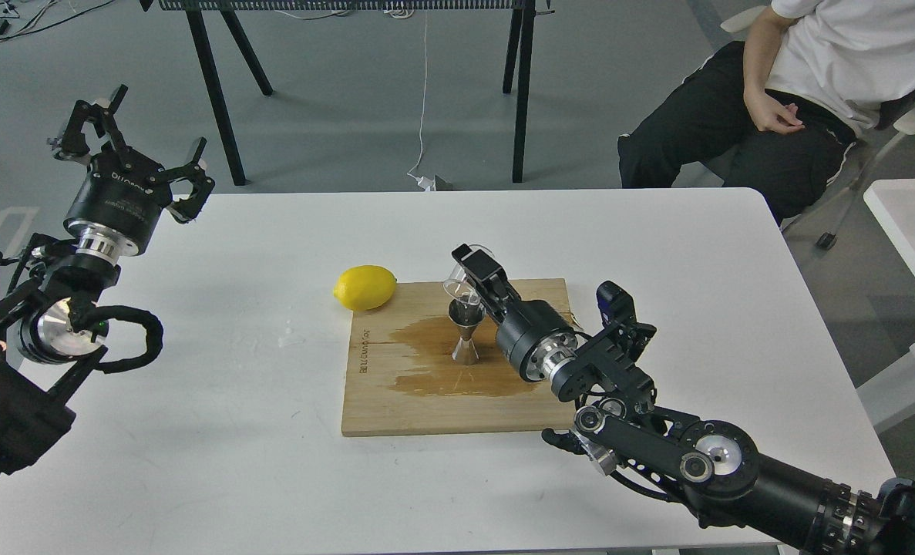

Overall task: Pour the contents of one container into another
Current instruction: 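Tilt the shaker with the right gripper to pour into the jigger, then tilt the shaker upright and pull the right gripper back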

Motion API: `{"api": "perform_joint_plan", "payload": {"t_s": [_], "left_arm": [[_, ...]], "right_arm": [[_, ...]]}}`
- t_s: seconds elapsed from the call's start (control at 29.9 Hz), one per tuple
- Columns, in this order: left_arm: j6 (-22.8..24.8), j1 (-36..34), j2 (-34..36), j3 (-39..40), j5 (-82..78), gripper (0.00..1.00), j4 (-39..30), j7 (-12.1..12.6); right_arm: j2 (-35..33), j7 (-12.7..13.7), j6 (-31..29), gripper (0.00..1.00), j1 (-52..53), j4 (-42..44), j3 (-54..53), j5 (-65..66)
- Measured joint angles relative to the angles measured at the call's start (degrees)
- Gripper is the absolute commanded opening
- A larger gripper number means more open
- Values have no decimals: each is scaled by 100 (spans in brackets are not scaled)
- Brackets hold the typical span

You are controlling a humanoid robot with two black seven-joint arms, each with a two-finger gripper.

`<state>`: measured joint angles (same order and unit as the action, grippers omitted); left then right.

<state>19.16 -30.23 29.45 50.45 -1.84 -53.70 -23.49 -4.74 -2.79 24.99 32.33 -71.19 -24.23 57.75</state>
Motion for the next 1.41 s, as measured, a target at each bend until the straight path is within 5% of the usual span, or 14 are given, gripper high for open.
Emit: {"api": "perform_joint_plan", "payload": {"t_s": [1.04, 1.41], "left_arm": [[-10, 0, 0, 0, 8, 100, 0, -59], [-9, -8, 9, 0, 9, 100, 0, -59]], "right_arm": [[-178, -599, 301, 36, 168, 281, 658, 1170], [-562, -515, 292, 36, 154, -279, 356, -2]]}}
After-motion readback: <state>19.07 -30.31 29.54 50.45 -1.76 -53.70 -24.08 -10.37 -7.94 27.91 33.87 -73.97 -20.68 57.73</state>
